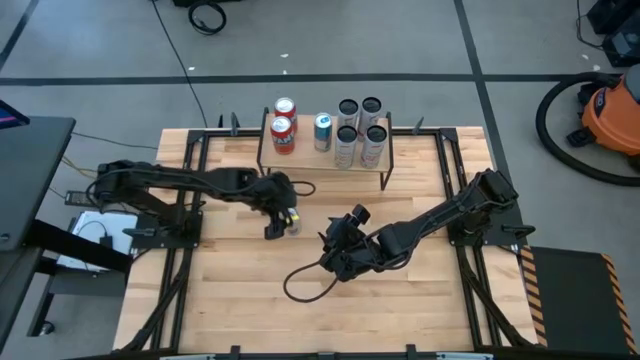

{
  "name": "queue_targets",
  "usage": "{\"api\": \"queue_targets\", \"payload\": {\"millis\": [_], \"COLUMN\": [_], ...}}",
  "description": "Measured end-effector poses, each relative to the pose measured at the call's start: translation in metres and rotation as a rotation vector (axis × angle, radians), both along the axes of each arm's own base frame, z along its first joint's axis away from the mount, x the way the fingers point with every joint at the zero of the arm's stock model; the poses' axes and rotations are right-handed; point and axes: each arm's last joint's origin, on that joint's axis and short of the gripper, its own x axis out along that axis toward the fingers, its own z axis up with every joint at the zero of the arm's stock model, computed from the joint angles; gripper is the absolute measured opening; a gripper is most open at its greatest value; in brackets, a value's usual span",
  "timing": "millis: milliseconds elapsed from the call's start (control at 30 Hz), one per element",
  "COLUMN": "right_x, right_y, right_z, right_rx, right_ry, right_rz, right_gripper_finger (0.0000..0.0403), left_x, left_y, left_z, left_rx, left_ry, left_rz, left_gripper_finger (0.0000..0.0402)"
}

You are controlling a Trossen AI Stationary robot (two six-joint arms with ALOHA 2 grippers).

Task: Place canned beverage on shelf
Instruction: Put the blue soda can on the shelf aligned with the other blue soda can

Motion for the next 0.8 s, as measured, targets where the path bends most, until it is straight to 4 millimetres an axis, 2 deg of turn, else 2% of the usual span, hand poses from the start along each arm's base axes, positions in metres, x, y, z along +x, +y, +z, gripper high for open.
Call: {"api": "queue_targets", "payload": {"millis": [233, 600, 800], "right_x": [-0.001, -0.004, -0.004], "right_y": [0.002, 0.004, 0.004], "right_z": [-0.001, -0.002, -0.002], "right_rx": [-0.004, -0.009, -0.007], "right_ry": [0.010, 0.027, 0.027], "right_rz": [0.006, 0.009, 0.008], "right_gripper_finger": [0.0230, 0.0230, 0.0230], "left_x": [0.010, 0.010, 0.010], "left_y": [0.001, 0.001, 0.001], "left_z": [-0.018, -0.018, -0.018], "left_rx": [-0.009, -0.009, -0.014], "left_ry": [0.054, 0.054, 0.054], "left_rz": [-0.002, 0.012, 0.018], "left_gripper_finger": [0.0315, 0.0314, 0.0280]}}
